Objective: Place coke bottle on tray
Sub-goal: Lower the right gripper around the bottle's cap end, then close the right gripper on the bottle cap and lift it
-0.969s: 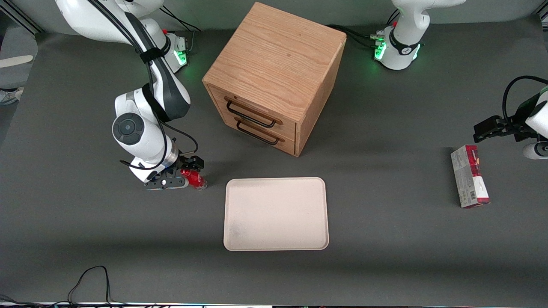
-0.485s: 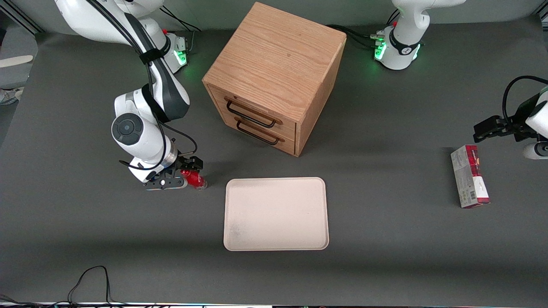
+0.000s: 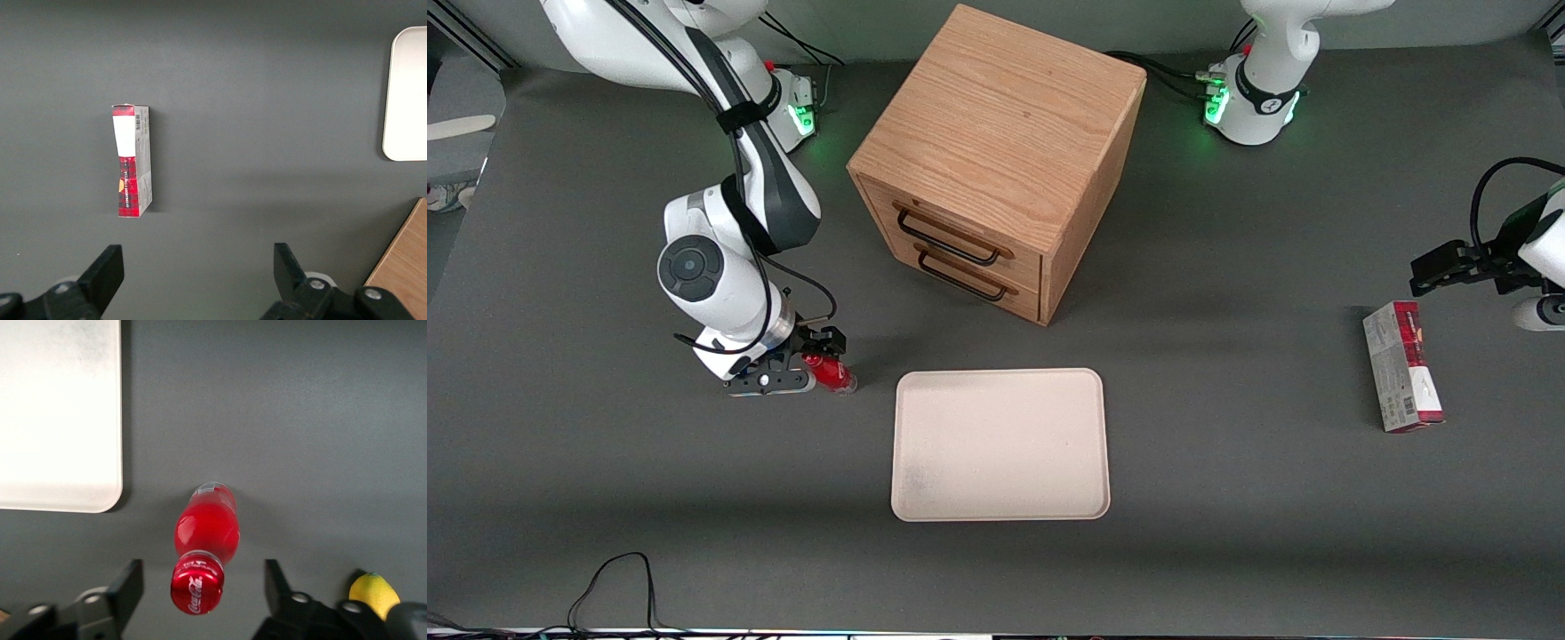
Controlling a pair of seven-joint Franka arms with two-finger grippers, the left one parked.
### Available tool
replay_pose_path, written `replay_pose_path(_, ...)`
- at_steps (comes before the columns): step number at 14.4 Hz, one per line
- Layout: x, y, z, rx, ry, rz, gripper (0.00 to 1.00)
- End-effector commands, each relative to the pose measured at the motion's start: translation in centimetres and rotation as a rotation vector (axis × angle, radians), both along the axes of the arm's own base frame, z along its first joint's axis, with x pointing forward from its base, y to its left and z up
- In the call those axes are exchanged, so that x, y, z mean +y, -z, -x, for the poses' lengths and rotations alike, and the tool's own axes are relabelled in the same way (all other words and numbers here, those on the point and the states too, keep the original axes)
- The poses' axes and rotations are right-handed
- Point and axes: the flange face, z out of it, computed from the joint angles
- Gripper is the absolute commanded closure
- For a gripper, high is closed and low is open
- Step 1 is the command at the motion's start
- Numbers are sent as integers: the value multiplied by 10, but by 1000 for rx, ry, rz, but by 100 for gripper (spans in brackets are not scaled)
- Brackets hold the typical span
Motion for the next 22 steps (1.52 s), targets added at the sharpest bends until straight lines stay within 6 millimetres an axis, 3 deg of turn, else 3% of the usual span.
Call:
replay_pose_path(1, 5, -1, -3, -12, 19, -8, 60)
replay_pose_path(4, 5, -1, -3, -12, 19, -8, 94)
replay_pose_path(7, 5, -3, -4, -16, 22, -11, 98)
replay_pose_path(8, 7, -13, -8, -27, 21, -15, 98)
replay_pose_path(10, 10, -47, -17, -28, 20, -17, 99)
replay_pose_path(13, 13, -126, -31, 6, 13, -5, 99)
replay_pose_path(18, 14, -262, -18, 39, -2, 1, 100)
replay_pose_path(19, 14, -275, -14, 37, -4, 0, 100)
replay_pose_path(22, 21, -280, -16, 25, -14, -5, 100)
